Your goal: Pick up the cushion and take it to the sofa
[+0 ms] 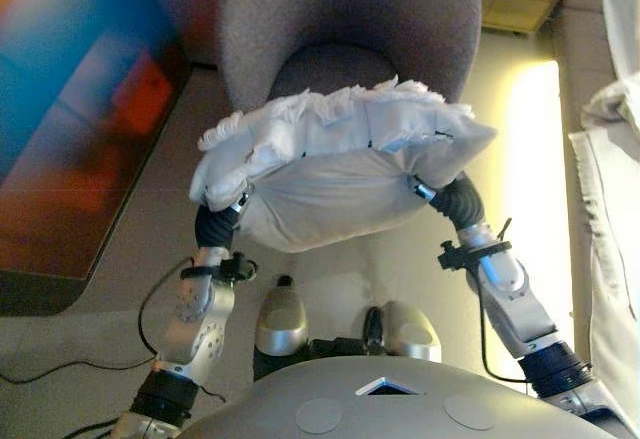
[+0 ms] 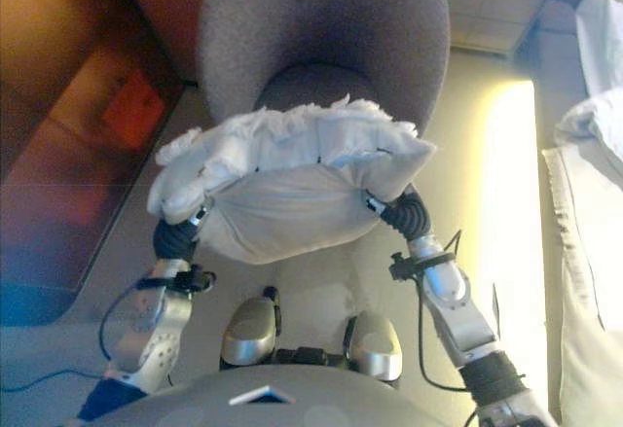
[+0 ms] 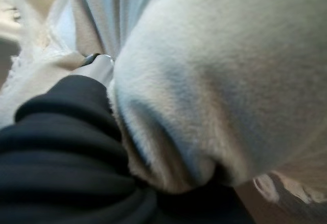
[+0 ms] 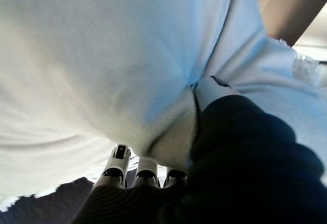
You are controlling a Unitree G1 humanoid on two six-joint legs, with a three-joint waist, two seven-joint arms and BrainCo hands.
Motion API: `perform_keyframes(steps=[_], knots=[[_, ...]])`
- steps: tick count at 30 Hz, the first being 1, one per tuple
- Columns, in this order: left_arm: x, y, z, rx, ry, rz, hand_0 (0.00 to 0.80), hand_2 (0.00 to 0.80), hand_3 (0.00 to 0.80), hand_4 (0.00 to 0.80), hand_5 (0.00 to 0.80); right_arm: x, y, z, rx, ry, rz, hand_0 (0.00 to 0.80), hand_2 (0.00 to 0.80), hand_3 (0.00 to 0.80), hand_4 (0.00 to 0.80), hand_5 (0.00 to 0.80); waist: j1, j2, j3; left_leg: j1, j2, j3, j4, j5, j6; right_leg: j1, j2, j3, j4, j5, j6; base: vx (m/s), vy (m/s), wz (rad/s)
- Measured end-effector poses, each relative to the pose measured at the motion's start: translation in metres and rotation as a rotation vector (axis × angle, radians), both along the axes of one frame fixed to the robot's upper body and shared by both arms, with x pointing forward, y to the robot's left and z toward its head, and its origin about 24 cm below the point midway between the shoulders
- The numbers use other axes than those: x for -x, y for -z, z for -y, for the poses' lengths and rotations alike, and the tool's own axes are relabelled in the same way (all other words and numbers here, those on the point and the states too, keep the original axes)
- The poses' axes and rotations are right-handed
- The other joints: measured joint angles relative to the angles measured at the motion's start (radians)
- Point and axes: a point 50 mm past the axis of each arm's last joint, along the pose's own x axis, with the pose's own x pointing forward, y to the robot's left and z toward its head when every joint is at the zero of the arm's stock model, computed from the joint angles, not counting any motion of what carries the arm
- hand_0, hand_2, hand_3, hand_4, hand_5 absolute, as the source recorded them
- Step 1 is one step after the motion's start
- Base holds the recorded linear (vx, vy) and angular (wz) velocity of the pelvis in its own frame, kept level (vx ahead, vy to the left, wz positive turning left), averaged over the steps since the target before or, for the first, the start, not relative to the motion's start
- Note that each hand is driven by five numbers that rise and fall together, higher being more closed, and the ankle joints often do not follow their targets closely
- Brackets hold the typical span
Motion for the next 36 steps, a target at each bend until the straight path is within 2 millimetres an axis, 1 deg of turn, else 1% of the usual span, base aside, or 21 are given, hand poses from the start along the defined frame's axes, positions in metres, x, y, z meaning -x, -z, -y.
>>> perform_keyframes(steps=[3,5,6,7,8,10,12,13,14,16,17,18,21,23,25,26,28,29,30,33,36], knots=[[0.001,0.001,0.002,0.017,-0.013,-0.004,0.800,0.800,0.800,0.800,0.800,0.003,0.005,0.001,0.003,-0.003,-0.022,0.800,0.800,0.800,0.800,0.800,0.011,0.015,0.009,0.010,-0.012,-0.043,-0.142,0.032,0.025,0.118,0.028,0.082,-0.127,0.025,0.016,0.642,0.181,0.37],[0.003,0.003,0.003,0.022,-0.016,-0.011,0.800,0.800,0.800,0.800,0.800,0.004,0.004,0.004,0.017,-0.006,-0.022,0.800,0.800,0.800,0.800,0.800,0.043,0.032,0.011,0.012,0.019,-0.053,-0.142,0.035,0.028,0.163,0.028,0.124,-0.153,0.005,0.040,0.483,0.244,-0.17],[0.002,0.002,0.002,0.017,-0.017,-0.008,0.800,0.800,0.800,0.800,0.800,0.003,0.004,0.003,0.018,-0.010,-0.021,0.800,0.800,0.800,0.800,0.800,0.058,0.034,0.012,0.008,0.030,-0.028,-0.112,0.082,0.016,0.171,0.014,0.137,-0.155,-0.014,0.053,0.399,0.243,-0.54],[0.002,0.001,-0.001,0.014,-0.023,-0.003,0.800,0.800,0.800,0.800,0.800,0.002,0.004,0.002,0.015,-0.016,-0.020,0.800,0.800,0.800,0.800,0.800,0.072,0.026,0.008,0.006,0.022,0.017,-0.078,0.113,0.028,0.175,-0.018,0.137,-0.156,-0.028,0.062,0.434,0.233,-0.63],[0.000,-0.001,-0.004,0.006,-0.031,0.004,0.800,0.800,0.800,0.800,0.800,0.001,0.002,0.000,0.013,-0.027,-0.014,0.800,0.800,0.800,0.800,0.800,0.091,0.012,0.011,0.006,0.017,0.072,-0.049,0.130,0.076,0.179,-0.055,0.106,-0.150,-0.037,0.061,0.414,0.207,-0.69],[-0.009,-0.010,-0.012,-0.034,-0.026,0.042,0.800,0.800,0.800,0.800,0.800,0.000,0.001,-0.004,-0.017,-0.032,-0.017,0.800,0.800,0.800,0.800,0.800,0.090,-0.030,0.011,0.005,0.008,0.148,0.012,0.064,0.117,0.156,-0.118,0.028,0.108,-0.093,0.127,0.444,0.219,-0.30],[-0.014,-0.018,-0.014,-0.056,-0.011,0.078,0.800,0.800,0.800,0.800,0.800,0.000,-0.002,-0.009,-0.075,-0.020,-0.005,0.800,0.800,0.800,0.800,0.800,0.094,-0.091,-0.024,0.010,-0.024,0.190,0.047,0.016,0.129,0.163,-0.174,-0.001,0.219,-0.001,0.147,0.374,0.177,-0.21],[-0.015,-0.022,-0.017,-0.065,-0.018,0.094,0.800,0.800,0.800,0.800,0.800,-0.001,-0.005,-0.012,-0.103,-0.013,0.012,0.800,0.800,0.800,0.800,0.800,0.096,-0.116,-0.039,0.010,-0.040,0.196,0.058,0.009,0.121,0.177,-0.190,-0.002,0.176,0.072,0.155,0.416,0.190,-0.46],[-0.017,-0.023,-0.016,-0.056,-0.021,0.103,0.800,0.800,0.800,0.800,0.800,-0.004,-0.008,-0.014,-0.119,-0.003,0.028,0.800,0.800,0.800,0.800,0.800,0.090,-0.114,-0.039,0.010,-0.033,0.181,0.087,-0.005,0.124,0.191,-0.192,0.003,0.152,0.101,0.186,0.434,0.203,-0.49],[-0.018,-0.024,-0.016,-0.059,-0.019,0.104,0.800,0.800,0.800,0.800,0.800,-0.004,-0.009,-0.014,-0.133,0.014,0.032,0.800,0.800,0.800,0.800,0.800,0.083,-0.110,-0.051,0.054,-0.041,0.142,0.058,-0.028,0.118,0.189,-0.184,0.007,0.165,0.184,0.206,0.433,0.149,-0.37],[-0.019,-0.024,-0.016,-0.063,-0.017,0.104,0.800,0.800,0.800,0.800,0.800,-0.003,-0.008,-0.014,-0.134,0.018,0.028,0.800,0.800,0.800,0.800,0.800,0.055,-0.111,-0.052,0.097,-0.056,0.105,-0.003,-0.017,0.116,0.173,-0.183,0.010,0.211,0.239,0.206,0.439,0.098,0.13],[-0.020,-0.025,-0.016,-0.070,-0.011,0.108,0.800,0.800,0.800,0.800,0.800,-0.001,-0.007,-0.013,-0.136,0.023,0.024,0.800,0.800,0.800,0.800,0.800,0.029,-0.113,-0.055,0.116,-0.055,0.085,-0.037,0.001,0.119,0.159,-0.178,0.015,0.249,0.237,0.221,0.329,0.045,0.34],[-0.023,-0.027,-0.016,-0.067,-0.008,0.118,0.800,0.800,0.800,0.800,0.800,0.000,-0.007,-0.014,-0.134,0.019,0.022,0.800,0.800,0.800,0.800,0.800,-0.008,-0.091,-0.083,0.167,-0.052,0.069,-0.139,0.015,0.131,0.010,-0.136,-0.006,0.256,0.091,0.194,0.301,-0.002,-0.03],[-0.023,-0.025,-0.014,-0.057,-0.005,0.106,0.800,0.800,0.800,0.800,0.800,0.001,-0.006,-0.013,-0.129,0.023,0.017,0.800,0.800,0.800,0.800,0.800,-0.048,-0.050,-0.085,0.182,-0.043,-0.012,-0.167,0.021,0.130,-0.061,-0.078,-0.031,0.161,0.057,0.150,0.275,-0.067,0.24],[-0.022,-0.021,-0.010,-0.051,0.015,0.091,0.800,0.800,0.800,0.800,0.800,0.003,-0.003,-0.009,-0.116,0.033,0.009,0.800,0.800,0.800,0.800,0.800,-0.109,-0.036,-0.085,0.203,-0.046,-0.061,-0.187,0.032,0.117,-0.103,-0.067,-0.045,0.028,0.078,0.151,0.314,-0.111,0.69],[-0.022,-0.020,-0.009,-0.049,0.016,0.088,0.800,0.800,0.800,0.800,0.800,0.003,-0.003,-0.009,-0.113,0.034,0.008,0.800,0.800,0.800,0.800,0.800,-0.110,-0.037,-0.087,0.208,-0.045,-0.067,-0.189,0.031,0.115,-0.104,-0.065,-0.047,-0.001,0.090,0.151,0.375,-0.141,0.72],[-0.019,-0.015,-0.006,-0.041,0.023,0.069,0.800,0.800,0.800,0.800,0.800,0.002,-0.001,-0.005,-0.101,0.049,0.004,0.800,0.800,0.800,0.800,0.800,-0.131,-0.051,-0.096,0.218,-0.048,-0.099,-0.205,0.022,0.096,-0.152,-0.072,-0.049,-0.192,0.240,0.139,0.434,-0.160,0.58],[-0.018,-0.011,-0.004,-0.050,0.029,0.050,0.800,0.800,0.800,0.800,0.800,0.002,0.003,-0.004,-0.096,0.063,-0.011,0.800,0.800,0.800,0.800,0.800,-0.133,-0.057,-0.102,0.231,-0.042,-0.116,-0.221,0.019,0.087,-0.133,-0.073,-0.067,-0.222,0.320,0.112,0.344,-0.127,0.53],[-0.017,-0.007,0.001,-0.051,0.040,0.033,0.800,0.800,0.800,0.800,0.800,0.002,0.007,0.000,-0.086,0.079,-0.028,0.800,0.800,0.800,0.800,0.800,-0.134,-0.046,-0.105,0.251,-0.036,-0.125,-0.237,0.022,0.085,-0.114,-0.056,-0.086,-0.234,0.336,0.064,0.363,-0.146,0.41],[-0.014,-0.002,0.013,-0.051,0.083,0.018,0.800,0.800,0.800,0.800,0.800,0.000,0.008,0.013,-0.041,0.115,-0.030,0.800,0.800,0.800,0.800,0.800,-0.158,-0.001,-0.098,0.267,-0.041,-0.128,-0.198,-0.016,0.047,-0.121,-0.024,-0.118,-0.175,0.284,0.031,0.403,-0.187,0.27],[-0.014,-0.003,0.011,-0.051,0.078,0.021,0.800,0.800,0.800,0.800,0.800,0.000,0.008,0.014,-0.038,0.116,-0.030,0.800,0.800,0.800,0.800,0.800,-0.186,0.003,-0.092,0.283,-0.016,-0.133,-0.200,-0.028,0.029,-0.124,-0.002,-0.120,-0.126,0.240,0.016,0.315,-0.148,0.08]])
